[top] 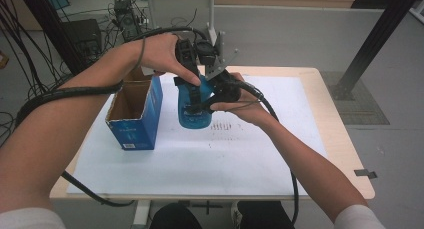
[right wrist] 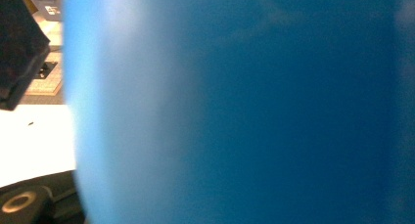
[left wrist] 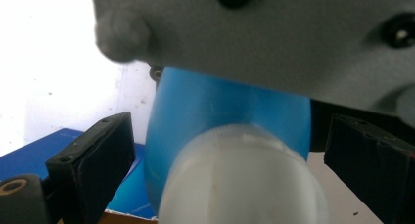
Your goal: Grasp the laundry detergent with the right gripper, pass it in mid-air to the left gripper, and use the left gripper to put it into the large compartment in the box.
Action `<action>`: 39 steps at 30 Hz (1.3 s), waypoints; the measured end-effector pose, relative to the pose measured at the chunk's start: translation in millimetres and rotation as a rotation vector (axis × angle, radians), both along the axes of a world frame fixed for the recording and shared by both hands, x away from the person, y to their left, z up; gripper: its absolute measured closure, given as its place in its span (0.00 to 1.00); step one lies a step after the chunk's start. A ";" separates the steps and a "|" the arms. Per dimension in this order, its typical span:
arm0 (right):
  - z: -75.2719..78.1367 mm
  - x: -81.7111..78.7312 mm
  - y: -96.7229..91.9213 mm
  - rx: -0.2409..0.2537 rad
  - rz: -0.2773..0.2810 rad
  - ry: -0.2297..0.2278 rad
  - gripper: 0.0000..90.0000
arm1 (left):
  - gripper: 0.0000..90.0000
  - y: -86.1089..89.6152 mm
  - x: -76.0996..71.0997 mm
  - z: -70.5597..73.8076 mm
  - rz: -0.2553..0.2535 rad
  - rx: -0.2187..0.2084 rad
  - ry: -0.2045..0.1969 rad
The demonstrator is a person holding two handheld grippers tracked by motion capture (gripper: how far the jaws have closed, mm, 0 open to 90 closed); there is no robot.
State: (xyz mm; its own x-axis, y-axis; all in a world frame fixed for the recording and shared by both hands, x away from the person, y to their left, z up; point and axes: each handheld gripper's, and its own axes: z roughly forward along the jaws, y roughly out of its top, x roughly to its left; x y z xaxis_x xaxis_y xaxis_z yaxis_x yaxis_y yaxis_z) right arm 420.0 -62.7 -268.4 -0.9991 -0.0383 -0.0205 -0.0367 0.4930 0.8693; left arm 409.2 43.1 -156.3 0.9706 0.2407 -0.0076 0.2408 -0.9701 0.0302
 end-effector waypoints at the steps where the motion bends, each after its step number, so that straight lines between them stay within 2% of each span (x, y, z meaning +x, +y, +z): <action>1: 0.0 0.4 -0.4 0.001 -0.002 0.000 0.50 | 0.06 -0.2 0.4 0.7 -0.002 -0.001 -0.001; 9: 0.0 1.6 -1.7 -0.002 -0.008 -0.002 0.49 | 0.06 -1.0 0.4 3.1 -0.003 0.000 -0.005; 11: 0.5 1.3 -2.0 -0.001 -0.011 0.000 0.49 | 0.06 -0.5 0.5 3.3 -0.001 -0.011 0.002; 22: 1.9 0.0 -2.5 0.005 -0.003 0.005 0.49 | 0.06 -0.8 -1.1 2.4 -0.003 0.004 -0.006; 39: 3.0 0.7 -5.1 0.015 -0.007 0.012 0.49 | 0.06 -2.3 -1.0 2.5 -0.008 0.002 -0.005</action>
State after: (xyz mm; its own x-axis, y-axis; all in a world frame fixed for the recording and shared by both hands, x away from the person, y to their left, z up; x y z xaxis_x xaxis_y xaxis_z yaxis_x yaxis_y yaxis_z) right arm 420.7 -67.8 -265.3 -0.9995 -0.0313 -0.0092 -0.0231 0.4803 0.8768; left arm 408.1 40.8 -153.8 0.9725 0.2329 -0.0018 0.2329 -0.9721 0.0292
